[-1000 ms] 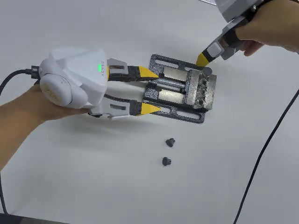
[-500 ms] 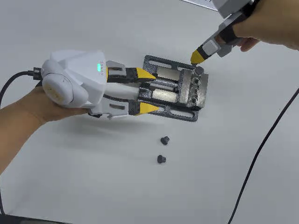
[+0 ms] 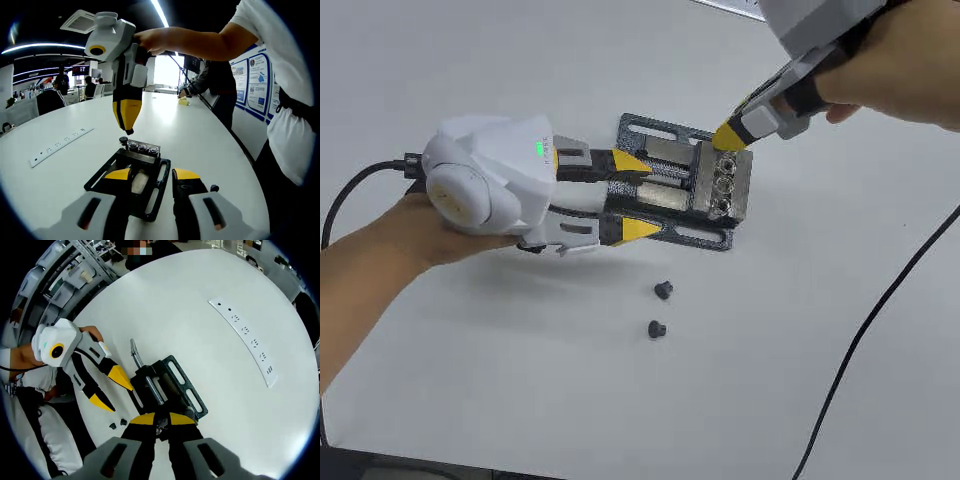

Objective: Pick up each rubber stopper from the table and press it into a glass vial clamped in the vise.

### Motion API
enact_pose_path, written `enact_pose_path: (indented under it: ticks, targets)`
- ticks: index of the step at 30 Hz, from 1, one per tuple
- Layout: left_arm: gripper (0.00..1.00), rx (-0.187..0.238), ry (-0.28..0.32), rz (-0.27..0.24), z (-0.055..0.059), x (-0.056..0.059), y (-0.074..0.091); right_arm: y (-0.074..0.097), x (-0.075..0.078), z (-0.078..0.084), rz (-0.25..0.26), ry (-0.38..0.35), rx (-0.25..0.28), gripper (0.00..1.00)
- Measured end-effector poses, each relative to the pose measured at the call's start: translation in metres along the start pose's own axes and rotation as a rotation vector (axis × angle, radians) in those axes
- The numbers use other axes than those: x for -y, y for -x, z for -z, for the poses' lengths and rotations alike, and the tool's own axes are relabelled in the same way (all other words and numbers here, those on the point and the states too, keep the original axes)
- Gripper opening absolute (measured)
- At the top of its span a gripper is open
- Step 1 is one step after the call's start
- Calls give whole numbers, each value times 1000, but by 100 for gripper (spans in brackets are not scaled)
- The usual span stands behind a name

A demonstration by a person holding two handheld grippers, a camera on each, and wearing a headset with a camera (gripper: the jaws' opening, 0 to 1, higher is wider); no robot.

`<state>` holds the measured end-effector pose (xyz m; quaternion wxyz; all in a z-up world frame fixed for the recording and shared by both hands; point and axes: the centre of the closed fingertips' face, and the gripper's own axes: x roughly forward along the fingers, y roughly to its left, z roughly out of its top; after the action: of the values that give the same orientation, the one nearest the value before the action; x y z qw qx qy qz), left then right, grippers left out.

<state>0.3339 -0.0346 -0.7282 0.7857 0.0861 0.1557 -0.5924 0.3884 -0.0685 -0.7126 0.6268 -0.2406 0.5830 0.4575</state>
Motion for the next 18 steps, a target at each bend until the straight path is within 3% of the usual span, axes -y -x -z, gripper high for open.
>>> enact_pose_path:
  ticks: [9, 18]
  targets:
    - [26, 3, -6, -21, -5, 10, -4, 3, -23, 7, -4, 42, 27, 8]
    - [22, 15, -4, -43, -10, 17, -12, 9, -54, 11, -4, 103, 93, 8]
